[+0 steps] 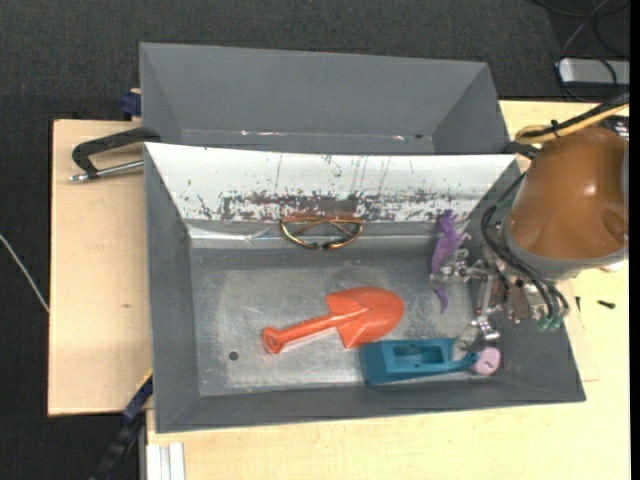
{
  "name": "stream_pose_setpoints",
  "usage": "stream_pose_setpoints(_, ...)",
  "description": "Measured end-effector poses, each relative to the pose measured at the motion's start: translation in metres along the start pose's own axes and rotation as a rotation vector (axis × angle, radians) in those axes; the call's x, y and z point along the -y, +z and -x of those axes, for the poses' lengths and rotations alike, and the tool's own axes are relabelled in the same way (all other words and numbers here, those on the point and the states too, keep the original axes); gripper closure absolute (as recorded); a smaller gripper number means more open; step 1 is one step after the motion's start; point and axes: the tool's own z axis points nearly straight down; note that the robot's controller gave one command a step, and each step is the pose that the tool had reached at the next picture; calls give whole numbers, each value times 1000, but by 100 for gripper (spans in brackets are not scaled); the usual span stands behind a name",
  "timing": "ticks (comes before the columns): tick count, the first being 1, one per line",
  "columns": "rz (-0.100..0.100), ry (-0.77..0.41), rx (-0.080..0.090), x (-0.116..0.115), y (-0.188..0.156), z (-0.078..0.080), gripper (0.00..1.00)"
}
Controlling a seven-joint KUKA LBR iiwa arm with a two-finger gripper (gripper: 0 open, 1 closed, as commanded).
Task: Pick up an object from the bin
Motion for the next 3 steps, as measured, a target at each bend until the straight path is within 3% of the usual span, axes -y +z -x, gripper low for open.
stream_pose_setpoints(1, -2, -1, -2, -11, 58, 6, 0)
stream_pose_setpoints(2, -7, -94, 9, -43, 86, 14, 0)
stream_pose_setpoints(3, -6, -92, 4, -96, 87, 41, 100)
